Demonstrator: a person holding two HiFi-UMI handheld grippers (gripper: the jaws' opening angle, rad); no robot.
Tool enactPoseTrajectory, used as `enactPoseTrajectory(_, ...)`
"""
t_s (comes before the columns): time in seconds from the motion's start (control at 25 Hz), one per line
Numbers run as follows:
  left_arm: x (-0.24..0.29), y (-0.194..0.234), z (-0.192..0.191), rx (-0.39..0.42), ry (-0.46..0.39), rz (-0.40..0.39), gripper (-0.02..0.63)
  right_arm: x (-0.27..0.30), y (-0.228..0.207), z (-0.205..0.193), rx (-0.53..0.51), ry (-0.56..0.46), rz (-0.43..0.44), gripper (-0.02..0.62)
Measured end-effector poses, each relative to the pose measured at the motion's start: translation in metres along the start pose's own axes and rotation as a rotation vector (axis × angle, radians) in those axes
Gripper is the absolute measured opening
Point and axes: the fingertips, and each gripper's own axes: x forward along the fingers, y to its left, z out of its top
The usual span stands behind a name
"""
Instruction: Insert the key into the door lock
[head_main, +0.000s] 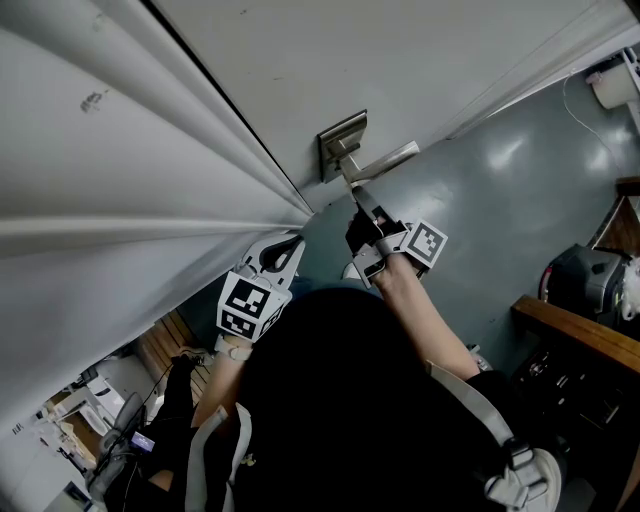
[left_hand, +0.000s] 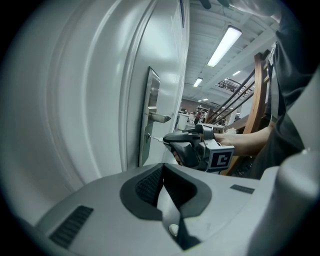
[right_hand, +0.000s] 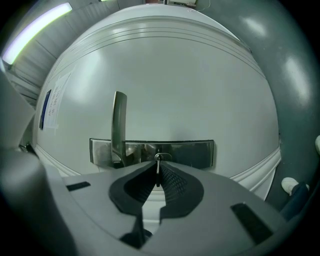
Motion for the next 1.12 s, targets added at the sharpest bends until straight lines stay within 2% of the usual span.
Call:
enactPoseTrajectory(0.2, 0.0013, -0.0003, 0.0004, -0.002, -0.002, 0.001, 0.009, 0.0007, 0.0, -0.0009, 0.03, -0.012, 0.005, 0.032)
enactPoseTrajectory(0.96, 0.0063, -0.0043, 0.0021, -0.02, -0.007, 0.007, 0.009, -0.0002, -0.0021, 0.0048, 0.037, -0.037, -0.005, 0.032)
enactPoseTrajectory(1.12, 0.0063, -0.0046, 0.0025, -0.022, -0.009, 0.009, 0.009, -0.005, -0.0003, 0.0026, 0.002, -0.027, -0.005, 0.032)
